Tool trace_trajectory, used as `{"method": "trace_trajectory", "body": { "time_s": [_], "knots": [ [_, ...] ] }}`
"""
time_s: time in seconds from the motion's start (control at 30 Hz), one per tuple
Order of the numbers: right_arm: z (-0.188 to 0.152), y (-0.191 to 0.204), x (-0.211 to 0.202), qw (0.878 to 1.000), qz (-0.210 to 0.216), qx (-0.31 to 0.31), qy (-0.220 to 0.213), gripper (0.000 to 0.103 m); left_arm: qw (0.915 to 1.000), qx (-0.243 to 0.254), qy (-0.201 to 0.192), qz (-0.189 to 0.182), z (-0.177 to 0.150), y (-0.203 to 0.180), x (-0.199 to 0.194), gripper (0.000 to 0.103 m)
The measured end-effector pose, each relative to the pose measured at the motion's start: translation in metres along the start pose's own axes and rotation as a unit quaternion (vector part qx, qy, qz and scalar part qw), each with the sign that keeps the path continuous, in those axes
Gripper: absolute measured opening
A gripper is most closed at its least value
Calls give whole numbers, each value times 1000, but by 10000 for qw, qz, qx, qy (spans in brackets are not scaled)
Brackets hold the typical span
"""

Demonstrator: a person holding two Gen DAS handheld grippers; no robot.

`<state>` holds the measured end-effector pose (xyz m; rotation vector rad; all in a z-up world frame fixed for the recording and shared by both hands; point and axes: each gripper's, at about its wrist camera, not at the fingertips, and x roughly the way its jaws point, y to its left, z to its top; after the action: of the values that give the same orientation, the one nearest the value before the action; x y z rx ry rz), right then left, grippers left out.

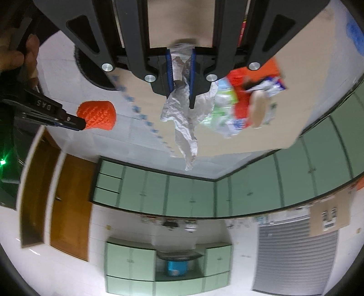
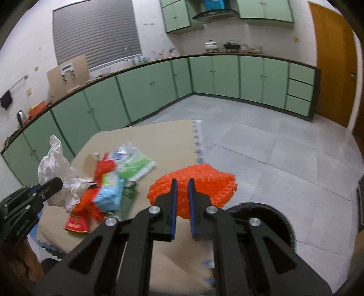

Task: Collect trash
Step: 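Carry tissue and orange net to the black bin and release both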

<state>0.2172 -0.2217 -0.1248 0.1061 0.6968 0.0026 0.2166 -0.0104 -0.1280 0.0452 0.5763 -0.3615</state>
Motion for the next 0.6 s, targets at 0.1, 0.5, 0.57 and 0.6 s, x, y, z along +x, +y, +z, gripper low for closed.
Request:
{"method": "trace_trajectory", "body": {
  "time_s": [0.1, 0.5, 0.57, 0.6],
  "knots": [
    [-9, -37, 3, 9995, -276, 122, 126, 8, 9988, 183, 115, -439, 9, -37, 20, 13],
    [-86, -167, 91, 9820, -860, 963, 1382, 8, 9772, 670, 1177, -1635, 1, -171, 143, 13],
    [-93, -180, 105, 9779, -846, 1130, 1541, 8, 9735, 741, 1344, -1695, -3, -184, 162, 14],
    [-100, -188, 113, 9749, -832, 1200, 1678, 11, 9714, 830, 1460, -1680, -8, -194, 177, 15]
  ]
}}
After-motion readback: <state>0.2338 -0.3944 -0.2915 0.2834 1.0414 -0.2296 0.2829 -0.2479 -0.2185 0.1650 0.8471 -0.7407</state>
